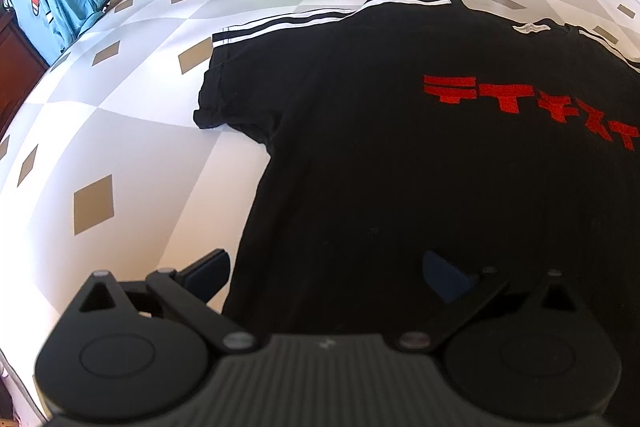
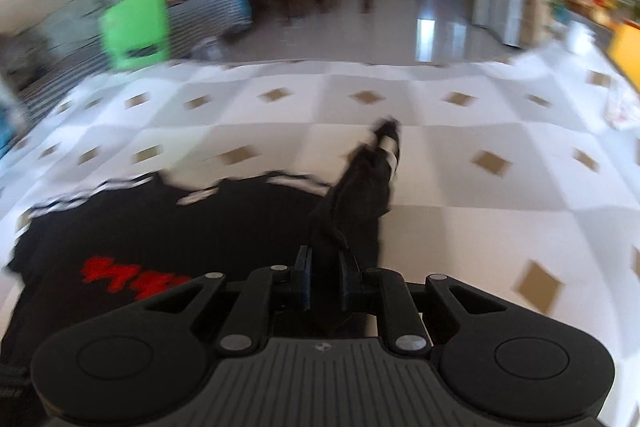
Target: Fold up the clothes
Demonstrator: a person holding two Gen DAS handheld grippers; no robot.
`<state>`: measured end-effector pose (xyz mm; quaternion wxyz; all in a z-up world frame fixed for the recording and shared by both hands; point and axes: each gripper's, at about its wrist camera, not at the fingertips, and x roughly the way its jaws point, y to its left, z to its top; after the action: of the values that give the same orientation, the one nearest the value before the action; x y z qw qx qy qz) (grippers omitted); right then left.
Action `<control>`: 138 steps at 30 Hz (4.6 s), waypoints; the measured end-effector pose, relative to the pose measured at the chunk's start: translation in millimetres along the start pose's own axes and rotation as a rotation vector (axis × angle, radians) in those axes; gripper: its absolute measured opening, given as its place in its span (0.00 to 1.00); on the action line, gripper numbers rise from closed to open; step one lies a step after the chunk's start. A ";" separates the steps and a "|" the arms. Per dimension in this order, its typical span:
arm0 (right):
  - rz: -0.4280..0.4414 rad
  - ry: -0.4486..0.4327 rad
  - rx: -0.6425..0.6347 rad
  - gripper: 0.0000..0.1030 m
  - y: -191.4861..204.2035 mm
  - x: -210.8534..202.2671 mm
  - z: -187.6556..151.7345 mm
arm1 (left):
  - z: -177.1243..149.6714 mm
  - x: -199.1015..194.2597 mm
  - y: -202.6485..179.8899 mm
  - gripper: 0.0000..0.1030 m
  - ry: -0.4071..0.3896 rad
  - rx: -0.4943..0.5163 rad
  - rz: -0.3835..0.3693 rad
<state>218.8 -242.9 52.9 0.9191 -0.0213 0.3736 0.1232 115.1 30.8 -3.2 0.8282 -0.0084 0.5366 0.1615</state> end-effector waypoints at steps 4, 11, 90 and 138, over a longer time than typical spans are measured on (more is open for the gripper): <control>0.114 0.055 -0.068 0.21 23.0 8.6 -7.7 | 0.3 0.5 0.4 1.00 0.003 -0.004 -0.004; 0.158 0.037 -0.049 0.35 28.4 6.9 -7.6 | 0.8 0.7 1.4 1.00 0.004 -0.013 -0.006; 0.022 0.260 -0.172 0.69 49.7 41.3 -38.9 | 125.5 69.2 129.5 0.12 -0.019 -0.443 -0.220; 0.035 0.251 -0.184 0.71 48.4 40.7 -40.1 | 136.4 47.9 51.4 0.97 -0.163 -0.265 -0.248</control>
<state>207.9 -192.6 -1.6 0.8570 -0.1144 0.4731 0.1693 239.6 117.4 20.1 0.8741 -0.1703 0.4366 0.1276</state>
